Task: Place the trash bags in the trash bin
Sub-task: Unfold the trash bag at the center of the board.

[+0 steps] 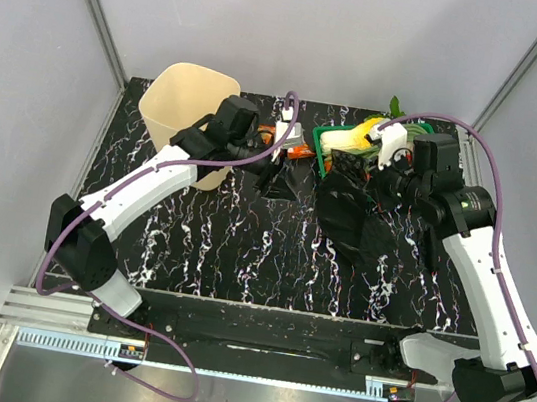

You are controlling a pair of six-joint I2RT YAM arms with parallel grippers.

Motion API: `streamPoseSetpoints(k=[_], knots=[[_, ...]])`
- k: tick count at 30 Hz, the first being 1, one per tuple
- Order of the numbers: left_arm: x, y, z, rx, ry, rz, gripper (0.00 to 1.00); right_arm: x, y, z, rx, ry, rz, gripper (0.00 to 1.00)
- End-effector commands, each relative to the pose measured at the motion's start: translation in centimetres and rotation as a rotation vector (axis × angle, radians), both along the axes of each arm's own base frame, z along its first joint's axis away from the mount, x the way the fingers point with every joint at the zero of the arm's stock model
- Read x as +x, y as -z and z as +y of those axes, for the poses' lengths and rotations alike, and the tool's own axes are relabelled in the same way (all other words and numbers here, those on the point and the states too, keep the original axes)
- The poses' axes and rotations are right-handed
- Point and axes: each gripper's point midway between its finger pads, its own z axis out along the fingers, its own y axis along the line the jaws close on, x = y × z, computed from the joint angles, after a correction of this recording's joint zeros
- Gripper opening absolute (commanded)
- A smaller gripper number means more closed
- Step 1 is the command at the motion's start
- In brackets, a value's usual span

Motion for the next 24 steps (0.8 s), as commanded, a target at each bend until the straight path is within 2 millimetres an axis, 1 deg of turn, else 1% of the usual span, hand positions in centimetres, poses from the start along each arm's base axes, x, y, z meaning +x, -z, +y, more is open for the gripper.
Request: streamPoseSetpoints(k=[1, 3, 7, 9, 11, 13, 15, 17, 20, 24], knots=[[-0.9, -2.6, -0.1, -0.078, 0.059, -0.046, 0.54, -1.0, -2.0, 0.4, 0.030, -0.058, -0.059, 0.00], [-0.2, -3.9, -0.6, -0.105, 0.039, -0.063, 0.63, -1.4, -1.6, 0.7, 0.036, -0.080, -0.043, 0.00], [3.3, -6.1, -1.3, -0.150, -0.125, -0.077, 0.77, -2.1, -1.0, 1.1, 0.047, -0.118, -0.016, 0.00], [4.7, -6.6, -2.0, -0.174, -0.203, -0.001, 0.78, -2.2, -0.9, 1.4, 0.060, -0.127, -0.011, 0.00], [5.3, -7.1, -2.9, -0.194, -0.227, 0.096, 0.78, -2.2, -0.7, 1.5, 0.071, -0.124, -0.009, 0.00], [5.9, -7.0, -3.6, -0.205, -0.257, 0.194, 0.78, -2.1, -0.5, 1.8, 0.086, -0.123, -0.009, 0.00], [6.4, -7.0, -4.2, -0.208, -0.281, 0.247, 0.79, -1.8, -0.1, 1.9, 0.090, -0.117, -0.006, 0.00], [6.5, -6.4, -4.6, -0.189, -0.294, 0.293, 0.79, -1.6, 0.0, 1.8, 0.094, -0.107, -0.012, 0.00], [6.3, -5.5, -5.0, -0.151, -0.321, 0.308, 0.79, -1.1, 0.0, 1.8, 0.094, -0.095, -0.033, 0.00], [5.7, -4.8, -5.9, -0.122, -0.325, 0.307, 0.78, -0.8, 0.1, 1.9, 0.096, -0.093, -0.038, 0.00]])
